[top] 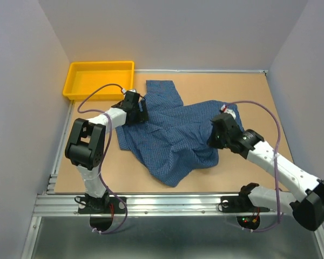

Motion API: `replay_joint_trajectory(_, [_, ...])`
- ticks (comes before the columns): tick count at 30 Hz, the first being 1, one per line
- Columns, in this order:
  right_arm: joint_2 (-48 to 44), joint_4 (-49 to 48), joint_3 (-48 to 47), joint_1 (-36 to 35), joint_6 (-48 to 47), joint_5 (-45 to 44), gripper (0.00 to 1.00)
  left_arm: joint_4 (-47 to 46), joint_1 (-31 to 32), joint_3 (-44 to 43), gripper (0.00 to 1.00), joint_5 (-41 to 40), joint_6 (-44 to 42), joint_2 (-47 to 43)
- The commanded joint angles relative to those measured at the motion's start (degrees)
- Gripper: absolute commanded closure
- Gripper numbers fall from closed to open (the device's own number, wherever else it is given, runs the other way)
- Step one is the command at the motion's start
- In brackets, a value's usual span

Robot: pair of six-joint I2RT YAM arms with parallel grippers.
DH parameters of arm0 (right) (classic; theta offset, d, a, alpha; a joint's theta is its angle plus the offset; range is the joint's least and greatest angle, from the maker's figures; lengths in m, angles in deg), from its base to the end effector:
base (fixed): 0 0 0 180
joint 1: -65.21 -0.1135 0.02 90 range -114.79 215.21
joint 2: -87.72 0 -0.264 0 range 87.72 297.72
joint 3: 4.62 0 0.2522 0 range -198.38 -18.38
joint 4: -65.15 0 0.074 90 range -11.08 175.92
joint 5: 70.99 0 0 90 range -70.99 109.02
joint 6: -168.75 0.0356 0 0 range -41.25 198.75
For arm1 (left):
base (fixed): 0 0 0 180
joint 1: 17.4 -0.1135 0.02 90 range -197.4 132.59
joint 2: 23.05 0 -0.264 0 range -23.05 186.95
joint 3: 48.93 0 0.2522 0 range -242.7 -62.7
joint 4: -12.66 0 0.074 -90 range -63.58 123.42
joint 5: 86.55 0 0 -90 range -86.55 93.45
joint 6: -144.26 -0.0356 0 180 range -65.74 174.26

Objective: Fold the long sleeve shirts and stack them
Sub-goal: Flatten the shirt out

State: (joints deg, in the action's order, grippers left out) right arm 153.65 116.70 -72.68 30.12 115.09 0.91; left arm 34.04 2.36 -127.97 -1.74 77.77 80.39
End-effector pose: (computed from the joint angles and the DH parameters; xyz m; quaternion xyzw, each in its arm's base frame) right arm 0.1982 0.1258 0.2820 0.0646 0.9256 0.0801 0.3642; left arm 0.3656 -0.1279 0.1876 -0.0473 0.9245 -0.0996 0.3650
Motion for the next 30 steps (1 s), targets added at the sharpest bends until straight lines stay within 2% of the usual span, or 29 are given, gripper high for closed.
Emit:
replay_joint_trajectory(1, [-7.7,10.5,8.0,-0.4,10.1,14.7,0.95,0.5,-0.3,-0.5,0.05,-2.5,0.8,-1.0])
replay_joint_trajectory(2, [-12.0,12.0,9.1,-0.4,11.1,16.1,0.91,0.6,-0.3,-0.5,0.05,-3.1,0.8,-1.6])
replay_joint_trajectory(3, [-13.8,15.3,9.1,-0.4,12.4,17.6,0.79,0.5,-0.4,-0.4,0.04,-3.3,0.8,-1.7])
replay_joint_trajectory(5, [-16.9,18.9,8.4,-0.5,13.4,17.7,0.67,0.4,-0.7,-0.1,0.04,-3.6,1.0,-2.4])
replay_joint_trajectory(6, [-18.5,22.1,7.2,-0.4,13.6,17.8,0.51,0.5,-0.9,-0.1,0.04,-3.9,1.0,-2.5])
replay_joint_trajectory(9, [-18.3,26.1,3.2,-0.4,12.3,17.8,0.32,0.4,-1.0,-0.1,0.04,-4.0,0.2,-3.5])
replay_joint_trajectory(10, [-17.6,26.5,1.4,-0.4,11.7,17.1,0.29,0.3,-1.0,0.0,0.04,-4.0,-0.2,-3.9])
replay_joint_trajectory(13, [-12.3,26.6,-4.5,-0.4,9.3,9.3,0.23,-0.5,-1.0,1.3,0.04,-4.0,-1.5,-7.2])
replay_joint_trajectory(17, [-3.4,23.2,-7.7,-0.2,5.1,-0.1,0.21,0.5,-0.8,3.8,0.04,-2.3,-2.6,-14.0])
replay_joint_trajectory(22, [3.5,8.4,-4.7,7.8,0.3,1.8,0.25,4.6,0.3,8.9,0.04,-0.3,0.1,-23.5])
replay_joint_trajectory(24, [6.4,3.6,-3.7,8.5,0.1,-0.1,0.27,6.0,0.5,12.5,0.04,1.3,3.9,-26.8])
replay_joint_trajectory(30, [15.0,-2.3,-4.2,8.5,-0.1,1.4,0.30,6.4,0.9,22.0,0.04,4.6,12.1,-32.6])
